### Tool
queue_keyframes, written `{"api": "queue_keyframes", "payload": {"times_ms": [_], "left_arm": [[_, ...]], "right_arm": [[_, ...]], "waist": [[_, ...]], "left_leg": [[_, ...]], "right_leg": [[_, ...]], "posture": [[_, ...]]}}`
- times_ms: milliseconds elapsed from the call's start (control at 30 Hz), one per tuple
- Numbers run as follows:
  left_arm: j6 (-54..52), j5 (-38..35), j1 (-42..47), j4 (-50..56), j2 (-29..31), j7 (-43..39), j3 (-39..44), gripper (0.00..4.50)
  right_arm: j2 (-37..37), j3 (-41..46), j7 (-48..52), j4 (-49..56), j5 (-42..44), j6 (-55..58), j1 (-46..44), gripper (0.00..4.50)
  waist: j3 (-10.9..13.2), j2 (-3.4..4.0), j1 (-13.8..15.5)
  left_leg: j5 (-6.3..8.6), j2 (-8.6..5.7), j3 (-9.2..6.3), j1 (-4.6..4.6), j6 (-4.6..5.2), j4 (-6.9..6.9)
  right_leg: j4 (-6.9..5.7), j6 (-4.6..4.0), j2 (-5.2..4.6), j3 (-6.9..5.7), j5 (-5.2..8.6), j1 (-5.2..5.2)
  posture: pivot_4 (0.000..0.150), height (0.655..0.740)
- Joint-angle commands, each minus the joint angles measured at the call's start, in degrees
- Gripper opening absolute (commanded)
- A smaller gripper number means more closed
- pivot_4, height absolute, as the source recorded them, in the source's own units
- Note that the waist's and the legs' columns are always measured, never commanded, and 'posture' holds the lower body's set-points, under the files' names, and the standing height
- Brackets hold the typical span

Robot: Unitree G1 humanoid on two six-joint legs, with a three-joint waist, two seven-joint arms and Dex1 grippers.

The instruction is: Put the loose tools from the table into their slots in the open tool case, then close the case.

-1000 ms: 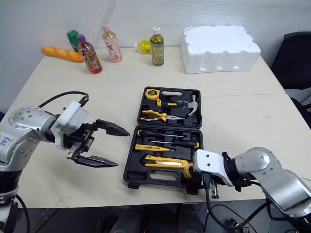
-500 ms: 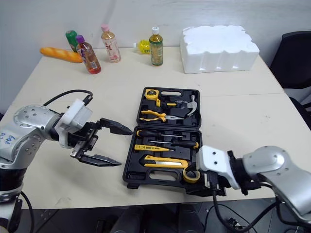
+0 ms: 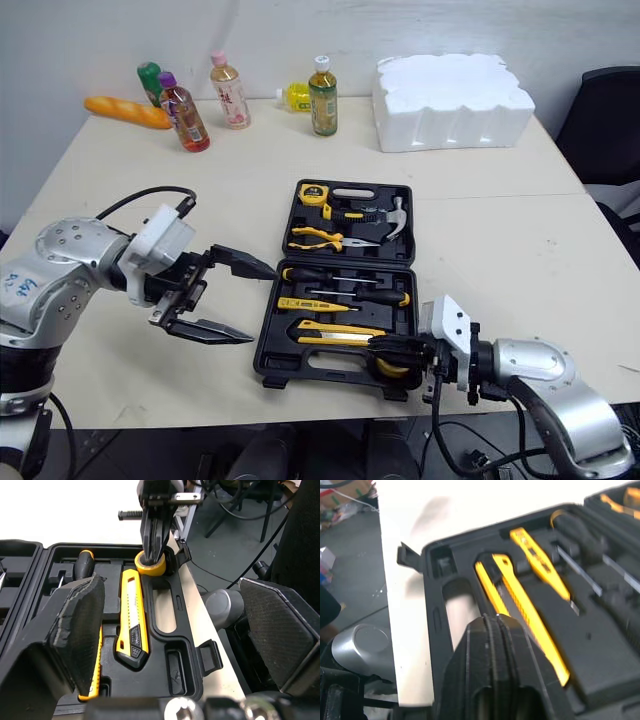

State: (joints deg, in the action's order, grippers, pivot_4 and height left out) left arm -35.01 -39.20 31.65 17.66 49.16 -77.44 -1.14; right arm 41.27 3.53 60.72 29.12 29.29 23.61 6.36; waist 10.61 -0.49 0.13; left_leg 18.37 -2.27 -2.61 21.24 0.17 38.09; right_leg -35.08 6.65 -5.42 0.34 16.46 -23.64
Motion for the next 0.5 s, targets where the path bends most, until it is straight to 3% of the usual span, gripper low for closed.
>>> {"api": "queue_keyframes", "payload": {"times_ms": [33,333,500], "left_arm": [[0.14,-0.79,0.98,0.99,0.22,-0.50,0.49,4.50],[0.68,0.18,1.82,-0.10,-0.41,-0.03,0.02,4.50],[0.26,-0.16,2.08,0.12,-0.78,0.14,0.17,4.50]], "right_arm": [[0.92,-1.07,1.06,-0.91,-2.49,-3.93,1.55,0.10],[1.23,-6.24,-0.61,-6.90,-10.34,-10.75,7.37,0.10],[0.17,-4.79,-3.16,-9.72,-8.23,-9.37,9.42,0.10]], "waist": [[0.00,0.00,-0.01],[-0.07,-0.10,-0.03],[-0.39,-0.59,0.16]], "left_leg": [[0.00,0.00,0.00,0.00,0.00,0.00],[0.01,0.02,-0.01,-0.08,0.00,-0.01],[0.02,0.02,-0.12,-0.17,0.02,-0.01]], "right_leg": [[0.00,0.00,0.00,0.00,0.00,0.00],[0.01,0.00,0.03,0.00,0.00,0.07],[0.09,-0.01,0.00,0.02,0.01,0.25]], "posture": [[0.150,0.7383],[0.150,0.7383],[0.150,0.7383]]}}
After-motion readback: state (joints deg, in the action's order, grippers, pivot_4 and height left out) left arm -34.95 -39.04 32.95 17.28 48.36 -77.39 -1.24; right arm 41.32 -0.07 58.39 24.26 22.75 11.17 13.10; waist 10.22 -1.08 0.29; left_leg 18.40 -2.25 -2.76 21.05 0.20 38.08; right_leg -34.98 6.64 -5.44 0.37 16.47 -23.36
